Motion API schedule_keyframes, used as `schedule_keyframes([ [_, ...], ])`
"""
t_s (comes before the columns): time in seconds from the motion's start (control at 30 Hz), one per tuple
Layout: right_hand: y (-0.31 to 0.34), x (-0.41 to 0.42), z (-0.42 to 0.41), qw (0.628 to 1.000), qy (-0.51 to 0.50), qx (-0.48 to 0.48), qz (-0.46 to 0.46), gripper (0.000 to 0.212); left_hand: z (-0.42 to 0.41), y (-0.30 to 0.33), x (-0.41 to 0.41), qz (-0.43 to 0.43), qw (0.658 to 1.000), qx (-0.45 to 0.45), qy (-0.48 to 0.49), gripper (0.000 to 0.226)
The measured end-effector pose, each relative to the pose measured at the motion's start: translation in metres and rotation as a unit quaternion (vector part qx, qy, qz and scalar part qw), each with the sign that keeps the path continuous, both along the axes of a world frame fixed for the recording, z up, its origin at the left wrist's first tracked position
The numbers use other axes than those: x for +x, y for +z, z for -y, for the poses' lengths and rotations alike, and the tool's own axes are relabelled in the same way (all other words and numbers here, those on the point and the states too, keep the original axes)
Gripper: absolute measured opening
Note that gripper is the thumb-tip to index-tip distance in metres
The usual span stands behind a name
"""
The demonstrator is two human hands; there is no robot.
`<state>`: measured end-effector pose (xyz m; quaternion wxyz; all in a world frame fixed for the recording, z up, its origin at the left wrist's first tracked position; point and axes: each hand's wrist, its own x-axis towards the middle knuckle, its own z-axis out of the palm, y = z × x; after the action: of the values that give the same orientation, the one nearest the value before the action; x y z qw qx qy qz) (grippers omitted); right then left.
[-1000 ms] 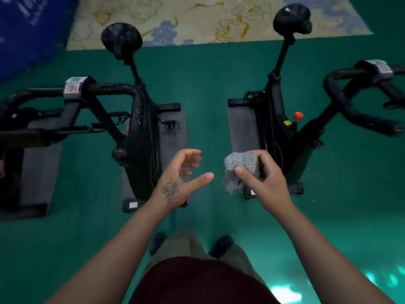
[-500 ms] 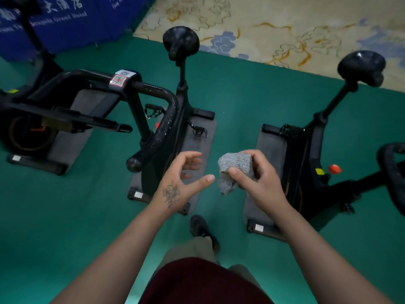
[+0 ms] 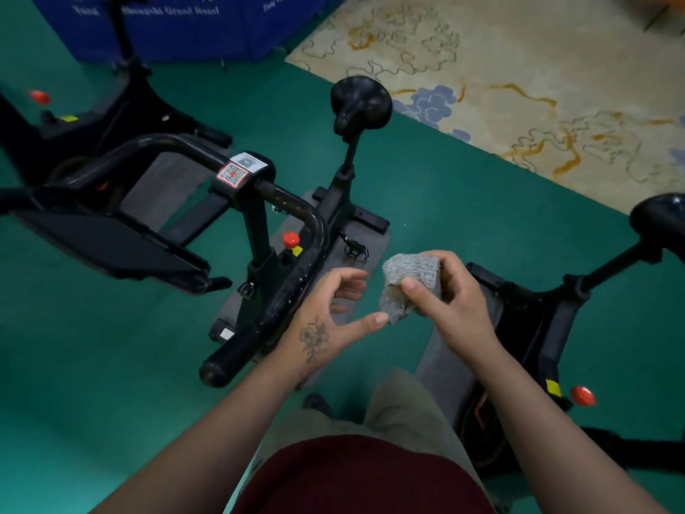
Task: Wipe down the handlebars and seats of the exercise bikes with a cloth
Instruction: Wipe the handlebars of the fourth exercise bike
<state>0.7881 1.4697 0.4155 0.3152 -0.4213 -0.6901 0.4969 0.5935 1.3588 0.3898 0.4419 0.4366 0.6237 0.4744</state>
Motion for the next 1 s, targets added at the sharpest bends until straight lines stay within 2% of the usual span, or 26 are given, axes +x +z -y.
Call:
schedule_keyframes([
  [0.3,-0.002,-0.052,-0.102,0.987,0.158,-0.014,-0.009,0.037,-0.047,-0.002,0.003,-0.006,0.996,-0.041,0.082,0.072],
  [0.53,-0.014,-0.084,-0.206,0.953,0.302,-0.035,-0.007,0.030,-0.114,0.001,0.024,0.001,0.980,-0.056,0.192,0.060],
  [0.63,-0.016,-0.095,-0.236,0.931,0.363,-0.030,0.014,0.028,-0.136,0.003,0.035,0.000,0.970,-0.064,0.233,0.063],
  [0.77,-0.017,-0.108,-0.254,0.907,0.417,-0.047,0.014,0.027,-0.148,0.011,0.048,0.000,0.951,-0.060,0.302,0.064],
  [1.0,-0.009,-0.130,-0.248,0.873,0.484,-0.059,0.000,0.025,-0.140,0.022,0.056,-0.033,0.930,-0.042,0.364,0.064],
])
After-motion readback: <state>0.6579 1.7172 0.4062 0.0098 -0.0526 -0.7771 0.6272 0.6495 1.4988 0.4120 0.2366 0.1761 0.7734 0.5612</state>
